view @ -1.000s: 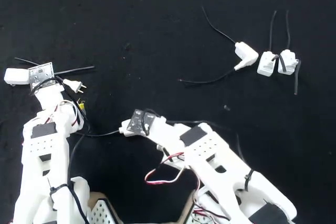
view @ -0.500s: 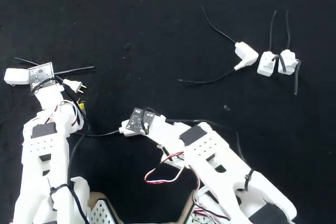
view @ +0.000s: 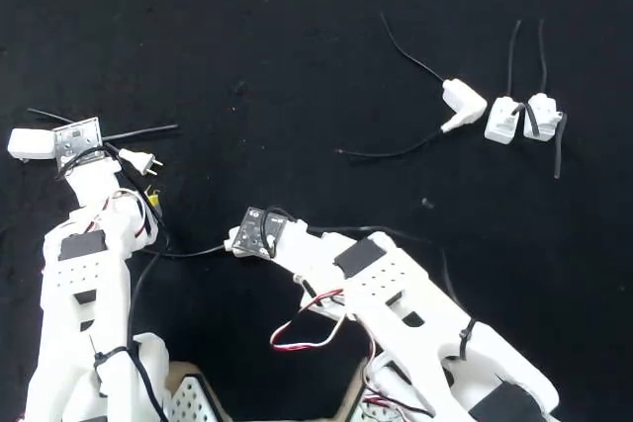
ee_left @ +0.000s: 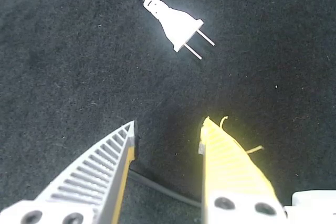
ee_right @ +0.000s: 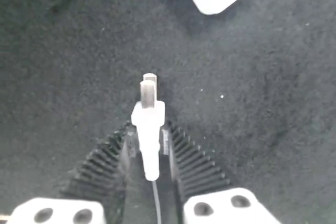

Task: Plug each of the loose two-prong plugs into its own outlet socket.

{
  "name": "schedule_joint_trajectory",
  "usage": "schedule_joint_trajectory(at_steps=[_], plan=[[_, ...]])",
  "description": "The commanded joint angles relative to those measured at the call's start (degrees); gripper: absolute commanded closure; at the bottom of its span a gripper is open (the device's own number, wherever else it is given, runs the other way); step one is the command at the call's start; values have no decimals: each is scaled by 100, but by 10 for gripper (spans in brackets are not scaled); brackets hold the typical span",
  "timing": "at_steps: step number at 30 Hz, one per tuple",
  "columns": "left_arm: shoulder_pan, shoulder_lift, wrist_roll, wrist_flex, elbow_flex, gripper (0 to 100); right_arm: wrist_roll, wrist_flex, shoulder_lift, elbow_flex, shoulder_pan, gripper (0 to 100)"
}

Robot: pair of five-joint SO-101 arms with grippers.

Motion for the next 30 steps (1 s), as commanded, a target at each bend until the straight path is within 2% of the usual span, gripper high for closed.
schedule_joint_trajectory(at_steps=[1,7,9,15,26,30], plan=[[-57,-123,53,-79,-48,798,-9,-44,-198,-92,-62,988],[4,-132,53,132,-84,798,-202,158,-1244,-330,-97,988],[31,-132,53,396,-180,798,-475,-149,-1675,-268,-141,988],[532,-360,35,932,-321,798,-527,-1169,-2220,-180,-193,988],[1024,-3534,18,967,1042,798,-1037,-2769,-1068,-110,-510,988],[1279,-4501,18,1477,1165,798,-1055,-3103,-593,-119,-519,988]])
